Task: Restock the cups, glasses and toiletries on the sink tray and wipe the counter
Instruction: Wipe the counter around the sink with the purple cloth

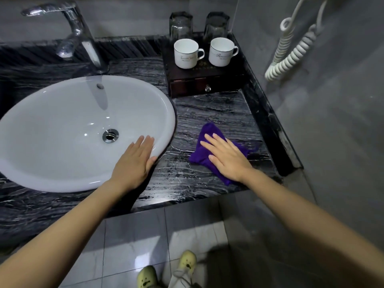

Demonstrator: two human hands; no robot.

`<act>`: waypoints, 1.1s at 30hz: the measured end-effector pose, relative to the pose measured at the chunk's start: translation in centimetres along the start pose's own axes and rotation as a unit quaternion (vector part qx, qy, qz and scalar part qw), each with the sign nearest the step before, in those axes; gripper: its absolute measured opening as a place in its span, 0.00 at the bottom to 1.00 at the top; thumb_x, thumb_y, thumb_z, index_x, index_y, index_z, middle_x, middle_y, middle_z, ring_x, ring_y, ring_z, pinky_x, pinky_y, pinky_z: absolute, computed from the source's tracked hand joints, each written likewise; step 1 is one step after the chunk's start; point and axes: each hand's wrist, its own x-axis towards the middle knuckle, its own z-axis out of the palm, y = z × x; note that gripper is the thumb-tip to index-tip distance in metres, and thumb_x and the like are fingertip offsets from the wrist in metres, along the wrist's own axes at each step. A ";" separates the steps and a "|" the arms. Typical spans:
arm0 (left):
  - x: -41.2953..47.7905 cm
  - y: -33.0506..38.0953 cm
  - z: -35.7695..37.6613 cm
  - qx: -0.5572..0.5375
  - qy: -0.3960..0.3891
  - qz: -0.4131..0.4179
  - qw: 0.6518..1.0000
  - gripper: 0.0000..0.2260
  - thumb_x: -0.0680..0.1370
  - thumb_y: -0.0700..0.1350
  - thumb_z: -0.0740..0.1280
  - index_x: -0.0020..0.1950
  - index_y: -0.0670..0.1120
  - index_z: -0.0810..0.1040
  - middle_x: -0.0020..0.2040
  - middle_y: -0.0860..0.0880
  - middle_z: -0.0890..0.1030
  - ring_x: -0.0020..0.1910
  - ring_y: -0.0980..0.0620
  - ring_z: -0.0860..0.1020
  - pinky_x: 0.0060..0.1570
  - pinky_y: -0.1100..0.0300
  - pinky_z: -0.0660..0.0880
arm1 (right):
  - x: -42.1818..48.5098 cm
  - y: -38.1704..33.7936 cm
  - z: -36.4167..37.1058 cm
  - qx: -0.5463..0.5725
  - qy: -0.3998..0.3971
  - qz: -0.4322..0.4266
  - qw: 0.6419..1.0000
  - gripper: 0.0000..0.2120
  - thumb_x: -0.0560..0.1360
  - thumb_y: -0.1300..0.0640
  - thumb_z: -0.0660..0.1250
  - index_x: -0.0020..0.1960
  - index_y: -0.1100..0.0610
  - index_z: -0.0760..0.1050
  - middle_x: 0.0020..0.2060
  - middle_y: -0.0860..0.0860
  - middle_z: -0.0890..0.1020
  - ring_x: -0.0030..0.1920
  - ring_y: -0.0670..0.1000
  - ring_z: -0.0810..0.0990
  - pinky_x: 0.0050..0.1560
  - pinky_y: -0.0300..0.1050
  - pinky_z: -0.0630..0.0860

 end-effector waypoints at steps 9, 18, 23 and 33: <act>-3.1 -3.2 -0.6 0.009 -0.022 0.005 1.000 0.25 0.80 0.52 0.51 0.75 0.43 0.53 0.77 0.45 0.55 0.77 0.48 0.50 0.75 0.54 0.47 | -1.6 -7.0 3.2 -0.002 0.081 0.195 0.977 0.24 0.82 0.50 0.47 0.77 0.49 0.51 0.78 0.47 0.51 0.78 0.49 0.47 0.77 0.50 0.44; -4.8 -4.6 -1.2 0.030 -0.015 0.036 0.999 0.33 0.75 0.59 0.39 0.74 0.42 0.56 0.76 0.43 0.59 0.76 0.45 0.54 0.74 0.51 0.50 | 0.3 -12.8 5.0 0.010 0.129 0.353 0.927 0.26 0.81 0.50 0.47 0.78 0.51 0.49 0.78 0.50 0.49 0.78 0.53 0.46 0.77 0.55 0.46; -4.6 -5.0 -1.1 0.034 -0.021 0.044 0.998 0.34 0.74 0.59 0.37 0.75 0.43 0.55 0.76 0.44 0.58 0.76 0.46 0.53 0.75 0.51 0.50 | 1.6 -14.7 5.0 0.017 0.126 0.403 0.906 0.27 0.81 0.49 0.48 0.78 0.52 0.47 0.78 0.52 0.48 0.78 0.55 0.45 0.77 0.57 0.43; -4.7 -5.1 -0.7 0.014 -0.009 0.042 0.999 0.24 0.81 0.52 0.51 0.75 0.44 0.56 0.76 0.45 0.59 0.76 0.47 0.54 0.74 0.52 0.53 | 1.0 -14.0 2.7 -0.041 -0.001 0.198 0.979 0.37 0.76 0.35 0.52 0.78 0.49 0.43 0.78 0.53 0.43 0.78 0.58 0.41 0.75 0.59 0.40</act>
